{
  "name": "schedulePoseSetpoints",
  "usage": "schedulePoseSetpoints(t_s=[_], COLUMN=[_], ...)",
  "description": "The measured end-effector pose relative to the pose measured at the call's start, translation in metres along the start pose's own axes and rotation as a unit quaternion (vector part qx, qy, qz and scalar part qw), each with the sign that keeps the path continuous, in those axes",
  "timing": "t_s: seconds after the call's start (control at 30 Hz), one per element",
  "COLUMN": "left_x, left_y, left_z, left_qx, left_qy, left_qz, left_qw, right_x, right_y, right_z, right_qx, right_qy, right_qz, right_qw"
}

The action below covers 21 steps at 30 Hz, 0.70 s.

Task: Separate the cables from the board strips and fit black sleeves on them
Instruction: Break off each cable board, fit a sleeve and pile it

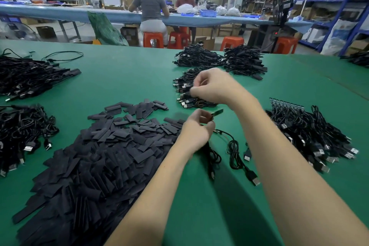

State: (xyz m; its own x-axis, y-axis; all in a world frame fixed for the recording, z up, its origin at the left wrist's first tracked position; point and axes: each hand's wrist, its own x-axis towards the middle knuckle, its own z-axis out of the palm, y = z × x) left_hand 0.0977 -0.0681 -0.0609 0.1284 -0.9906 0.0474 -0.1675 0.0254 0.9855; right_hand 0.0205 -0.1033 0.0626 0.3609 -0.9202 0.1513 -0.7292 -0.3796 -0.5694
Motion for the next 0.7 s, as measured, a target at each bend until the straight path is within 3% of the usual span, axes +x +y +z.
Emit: schedulePoseSetpoints(t_s=[0.1, 0.2, 0.37, 0.57, 0.7], left_x=[-0.003, -0.006, -0.009, -0.01, -0.009], left_y=[0.003, 0.005, 0.011, 0.017, 0.014], left_z=[-0.007, -0.01, -0.009, -0.008, -0.007], left_qx=[-0.022, -0.056, -0.105, -0.132, -0.143], left_qy=[0.001, 0.009, 0.025, -0.03, -0.056], left_qz=[-0.009, 0.008, 0.006, -0.036, -0.044], left_qw=[1.0, 0.998, 0.994, 0.99, 0.987], right_x=[-0.033, -0.061, -0.076, -0.077, -0.078], right_y=[0.035, 0.071, 0.101, 0.102, 0.104], right_z=[-0.017, -0.013, 0.007, 0.017, 0.019], right_qx=[0.192, 0.374, 0.525, 0.598, 0.61], right_qy=[0.068, 0.094, 0.117, 0.116, 0.109], right_qz=[0.012, 0.055, 0.135, 0.117, 0.12], right_qw=[0.979, 0.921, 0.832, 0.784, 0.776])
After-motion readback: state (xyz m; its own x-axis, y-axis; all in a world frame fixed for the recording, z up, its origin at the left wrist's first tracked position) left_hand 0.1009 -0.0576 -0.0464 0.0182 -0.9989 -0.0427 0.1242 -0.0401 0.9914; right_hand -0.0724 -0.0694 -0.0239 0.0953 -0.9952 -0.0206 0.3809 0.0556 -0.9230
